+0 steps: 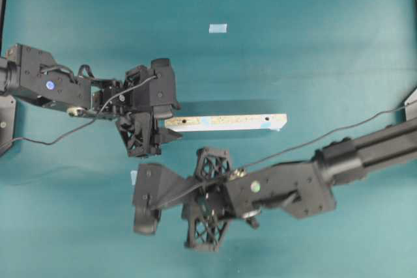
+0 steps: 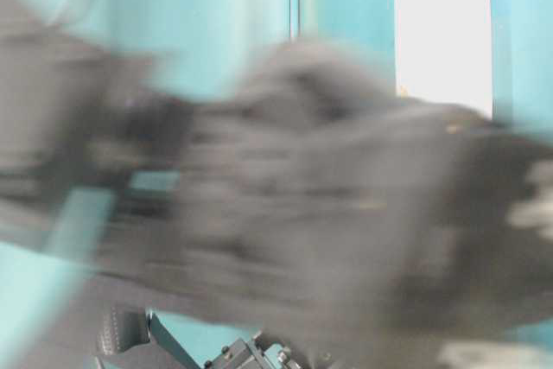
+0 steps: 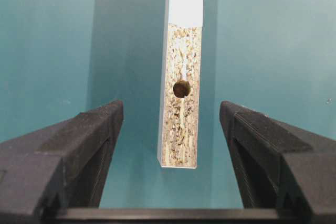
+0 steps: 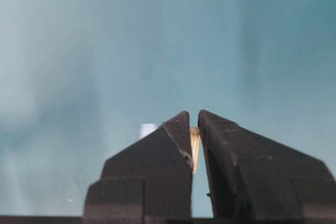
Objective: Move the wooden board into place and insert the rod into its hole.
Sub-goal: 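Lift the rod and carry it with the right gripper to the board's hole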
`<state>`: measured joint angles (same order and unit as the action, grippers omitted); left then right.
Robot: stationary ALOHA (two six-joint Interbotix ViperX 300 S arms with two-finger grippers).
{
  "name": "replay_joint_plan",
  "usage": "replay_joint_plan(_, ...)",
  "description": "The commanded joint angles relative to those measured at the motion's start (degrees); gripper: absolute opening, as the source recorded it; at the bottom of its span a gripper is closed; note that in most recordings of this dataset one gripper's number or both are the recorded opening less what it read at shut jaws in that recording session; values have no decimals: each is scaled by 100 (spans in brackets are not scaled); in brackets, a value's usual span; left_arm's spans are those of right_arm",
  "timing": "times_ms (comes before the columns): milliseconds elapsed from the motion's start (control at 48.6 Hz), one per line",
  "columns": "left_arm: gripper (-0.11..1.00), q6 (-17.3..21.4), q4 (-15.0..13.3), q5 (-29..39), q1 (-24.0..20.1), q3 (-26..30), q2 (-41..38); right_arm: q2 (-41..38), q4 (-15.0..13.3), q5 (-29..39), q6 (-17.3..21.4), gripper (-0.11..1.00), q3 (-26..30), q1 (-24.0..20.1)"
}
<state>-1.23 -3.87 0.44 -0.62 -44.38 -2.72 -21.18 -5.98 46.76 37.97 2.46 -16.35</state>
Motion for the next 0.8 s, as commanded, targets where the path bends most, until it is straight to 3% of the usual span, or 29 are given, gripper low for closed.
replay_joint_plan(0, 74, 9, 9, -35, 0, 53, 114, 457, -35, -26, -18, 11, -26, 97)
replay_joint_plan(165, 74, 9, 18, -35, 0, 44, 114, 984, -105, -580, -35, 11, -589, 360)
replay_joint_plan(350, 74, 9, 18, -35, -9, 35, 105, 1784, -158, -2048, 35, 11, -1898, 668)
replay_joint_plan(514, 73, 9, 9, -35, 0, 35, 105, 2373, -229, -2848, -44, 11, -2777, 932)
replay_joint_plan(782, 73, 9, 18, -35, -9, 35, 105, 3111, -940, -4087, -44, 11, -3788, 1310)
